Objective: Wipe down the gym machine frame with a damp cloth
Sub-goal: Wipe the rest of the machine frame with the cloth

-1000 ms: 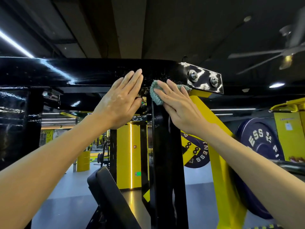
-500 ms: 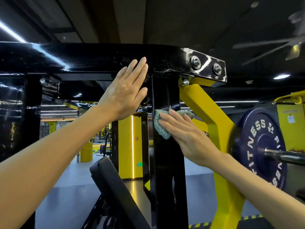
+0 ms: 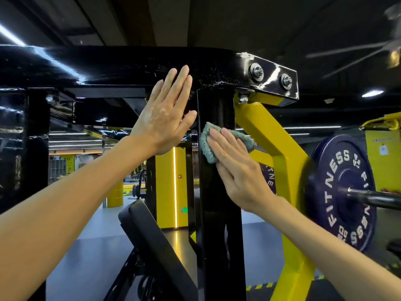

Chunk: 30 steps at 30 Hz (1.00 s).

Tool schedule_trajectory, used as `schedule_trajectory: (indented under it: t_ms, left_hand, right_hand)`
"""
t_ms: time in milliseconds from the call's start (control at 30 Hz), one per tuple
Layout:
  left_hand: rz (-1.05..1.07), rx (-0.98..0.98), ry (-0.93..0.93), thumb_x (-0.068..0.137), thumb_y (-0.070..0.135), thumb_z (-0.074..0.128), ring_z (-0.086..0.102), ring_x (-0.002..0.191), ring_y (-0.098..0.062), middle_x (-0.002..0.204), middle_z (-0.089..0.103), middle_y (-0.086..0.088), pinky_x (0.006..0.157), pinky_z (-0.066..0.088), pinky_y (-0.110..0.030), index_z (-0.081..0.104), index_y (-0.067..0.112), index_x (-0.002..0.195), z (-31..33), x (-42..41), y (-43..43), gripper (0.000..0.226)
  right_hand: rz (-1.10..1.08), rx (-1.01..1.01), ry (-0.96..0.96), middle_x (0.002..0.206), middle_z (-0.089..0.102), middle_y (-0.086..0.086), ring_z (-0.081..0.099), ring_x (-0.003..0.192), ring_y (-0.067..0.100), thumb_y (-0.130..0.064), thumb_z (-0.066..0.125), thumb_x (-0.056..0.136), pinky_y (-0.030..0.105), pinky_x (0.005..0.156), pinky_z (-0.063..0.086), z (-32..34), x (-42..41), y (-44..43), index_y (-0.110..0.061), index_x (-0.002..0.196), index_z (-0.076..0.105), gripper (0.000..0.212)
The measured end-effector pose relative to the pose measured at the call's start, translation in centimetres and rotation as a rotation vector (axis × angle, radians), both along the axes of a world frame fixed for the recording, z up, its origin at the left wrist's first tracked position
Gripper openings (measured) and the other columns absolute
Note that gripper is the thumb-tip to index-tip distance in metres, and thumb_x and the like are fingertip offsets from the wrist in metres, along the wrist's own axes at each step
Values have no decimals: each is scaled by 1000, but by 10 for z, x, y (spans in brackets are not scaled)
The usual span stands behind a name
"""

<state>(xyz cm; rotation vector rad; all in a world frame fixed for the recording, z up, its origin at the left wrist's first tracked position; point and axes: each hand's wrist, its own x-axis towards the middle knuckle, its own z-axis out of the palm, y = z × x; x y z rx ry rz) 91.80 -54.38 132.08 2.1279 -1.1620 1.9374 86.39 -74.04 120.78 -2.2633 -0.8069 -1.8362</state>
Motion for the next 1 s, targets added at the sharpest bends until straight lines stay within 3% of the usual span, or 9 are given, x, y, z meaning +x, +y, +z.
schedule_trajectory:
  t_ms: [100,167,300,533,700,833,900,1000]
  left_hand:
    - [10,17,14,101,51,18,-8,153,-28,166,-2,-13,122,-5,-37,8,5,157,-3,-4,-2,73]
    - [35,27,15,100,56,17,-9,152,-29,166,-3,-14,122,-4,-38,7,5,157,-3,-6,-2,76]
    - [79,45,13,99,59,16,-9,152,-30,166,-4,-14,122,-4,-39,5,6,157,-1,-7,0,80]
    - [57,50,19,100,53,17,-10,152,-29,166,-3,-14,121,-4,-38,7,5,157,-2,-8,1,75]
    - [34,49,24,101,45,17,-10,152,-27,166,-4,-13,121,-7,-35,7,5,157,-2,-7,1,69]
    - [32,71,37,102,45,18,-10,152,-29,165,-6,-14,121,-7,-36,4,4,157,-4,-8,1,70]
    - [32,145,17,102,43,16,-9,153,-26,165,-5,-14,123,-5,-36,2,4,156,-7,-7,1,68]
    - [19,199,1,102,41,15,-7,153,-22,165,-4,-12,124,-4,-34,2,5,156,-12,-7,1,66]
  right_hand:
    - [-3,-61,78,160,24,-5,14,151,17,-11,41,99,41,122,17,-41,-4,-7,-16,152,28,55]
    - [-11,-136,110,161,23,-9,15,151,16,1,48,95,39,121,17,-48,-6,-16,-19,153,27,65]
    - [-72,-200,134,160,24,-6,11,151,12,11,51,87,28,123,8,-5,-9,-24,-15,152,31,72]
    - [-56,-19,81,160,23,-4,9,150,13,-2,40,102,35,123,10,80,-10,-3,-14,152,31,53]
    - [-25,26,72,159,26,-1,11,151,17,-8,39,101,43,123,14,34,-5,3,-11,151,32,51]
    - [-40,-78,147,161,21,-6,10,151,16,-3,44,97,42,122,14,-44,-12,-12,-15,152,28,58]
    - [-72,-167,188,162,14,-13,9,151,16,2,45,96,37,122,10,-74,-15,-20,-19,153,24,65]
    - [-123,-247,206,162,9,-17,6,151,11,0,43,96,26,122,3,-67,-22,-28,-19,154,21,65]
